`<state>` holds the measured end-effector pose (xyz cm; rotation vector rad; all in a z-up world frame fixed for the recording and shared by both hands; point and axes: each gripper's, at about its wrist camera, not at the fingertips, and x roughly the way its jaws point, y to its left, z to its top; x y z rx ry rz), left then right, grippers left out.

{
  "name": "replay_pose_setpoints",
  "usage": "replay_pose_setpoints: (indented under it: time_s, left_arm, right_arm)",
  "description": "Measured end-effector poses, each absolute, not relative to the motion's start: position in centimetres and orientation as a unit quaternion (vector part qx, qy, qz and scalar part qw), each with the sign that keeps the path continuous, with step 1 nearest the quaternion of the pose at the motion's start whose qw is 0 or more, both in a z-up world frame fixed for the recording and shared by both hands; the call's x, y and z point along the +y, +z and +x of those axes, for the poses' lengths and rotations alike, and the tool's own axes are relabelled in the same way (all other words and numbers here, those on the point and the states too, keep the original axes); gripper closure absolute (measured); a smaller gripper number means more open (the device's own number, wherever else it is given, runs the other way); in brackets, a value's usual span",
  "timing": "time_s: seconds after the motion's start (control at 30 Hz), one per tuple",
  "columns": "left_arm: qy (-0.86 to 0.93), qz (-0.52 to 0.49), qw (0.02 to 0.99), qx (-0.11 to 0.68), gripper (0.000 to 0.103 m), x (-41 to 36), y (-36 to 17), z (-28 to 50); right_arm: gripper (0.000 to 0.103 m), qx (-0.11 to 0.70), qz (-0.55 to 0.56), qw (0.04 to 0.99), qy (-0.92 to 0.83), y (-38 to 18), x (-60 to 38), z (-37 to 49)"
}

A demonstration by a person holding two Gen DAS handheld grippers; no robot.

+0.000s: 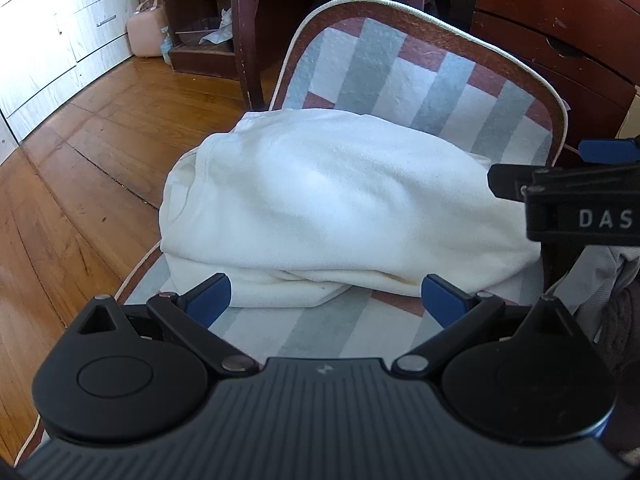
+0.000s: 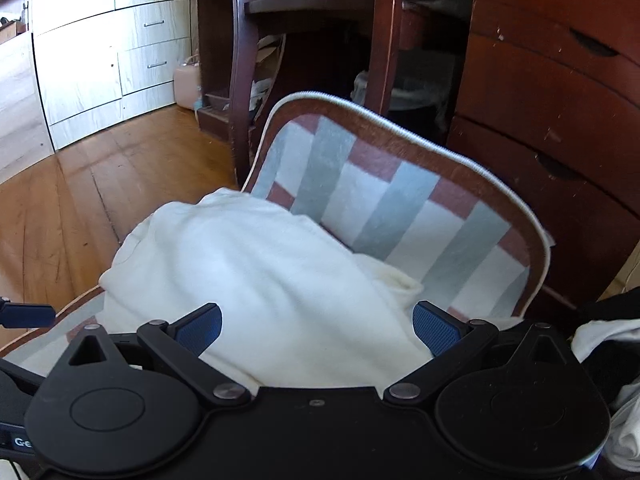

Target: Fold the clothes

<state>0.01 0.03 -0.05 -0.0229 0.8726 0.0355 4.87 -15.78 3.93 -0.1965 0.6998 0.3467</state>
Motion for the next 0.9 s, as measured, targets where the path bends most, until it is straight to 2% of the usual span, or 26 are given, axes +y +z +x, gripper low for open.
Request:
replay_pose_setpoints:
  time_s: [0.23,0.37,0.4,0.53,0.9]
  left_arm:
    - [0.02,-0.011,0.901,0.434,0.002,0.2,-0.3,0.1]
    - [0.021,-0.011,0.898,0.44,0.002,0.3,-0.4,0.1]
    - [0.022,-0.009,0.898,0.44,0.002,0.3,-0.4,0.1]
    - [0.023,-0.012,0.898,0.439,0.002,0.5,-0.4,0.2]
    - [0.024,-0.004,0.895,0.445,0.002,0.1,-0.6,0.3]
  right_arm:
    - [0.0,0.423,0.018,0.875,0.234,3.2,-16.0,4.9]
    - [0.0,0.459,0.052,0.852,0.247,2.3,-17.5,8.7]
    - [0.0,0.455,0.046,0.855,0.242,2.2,-18.1,10.4]
    - [0.0,0.422,0.003,0.879,0.223,4.4,-17.6,7.8]
    - [0.0,0.424,0.01,0.871,0.247,2.8,-18.6,8.9]
